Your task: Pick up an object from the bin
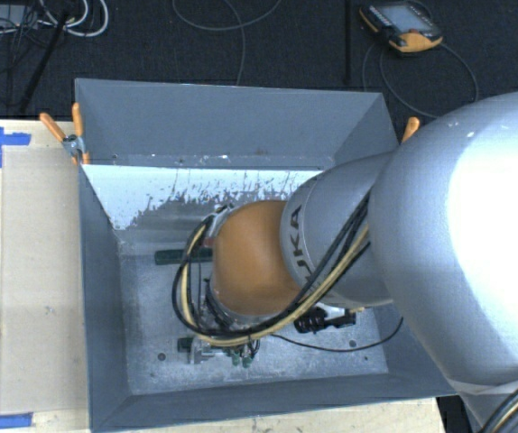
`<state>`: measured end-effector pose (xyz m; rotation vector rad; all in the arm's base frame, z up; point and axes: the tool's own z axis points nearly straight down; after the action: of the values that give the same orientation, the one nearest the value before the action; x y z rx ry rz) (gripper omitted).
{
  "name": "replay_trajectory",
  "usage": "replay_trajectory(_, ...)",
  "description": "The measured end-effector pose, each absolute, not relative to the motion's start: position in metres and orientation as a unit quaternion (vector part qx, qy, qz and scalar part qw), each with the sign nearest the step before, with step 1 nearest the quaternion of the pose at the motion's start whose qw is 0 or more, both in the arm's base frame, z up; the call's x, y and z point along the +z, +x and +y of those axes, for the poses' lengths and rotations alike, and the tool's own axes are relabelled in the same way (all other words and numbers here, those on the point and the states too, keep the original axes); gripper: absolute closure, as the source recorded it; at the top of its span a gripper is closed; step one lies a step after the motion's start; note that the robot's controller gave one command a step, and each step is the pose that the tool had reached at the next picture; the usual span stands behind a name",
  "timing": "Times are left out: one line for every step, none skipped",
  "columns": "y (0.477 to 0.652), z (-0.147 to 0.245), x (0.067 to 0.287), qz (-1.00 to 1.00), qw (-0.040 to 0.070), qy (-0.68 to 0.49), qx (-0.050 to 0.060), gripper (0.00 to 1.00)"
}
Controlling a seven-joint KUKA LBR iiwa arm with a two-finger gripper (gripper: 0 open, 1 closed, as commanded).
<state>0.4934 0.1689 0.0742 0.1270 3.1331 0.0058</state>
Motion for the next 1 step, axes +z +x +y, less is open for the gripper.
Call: replay_trajectory(0.4934,0.1689,0.0742,0.999,0.003,0.041,0.002,1.0)
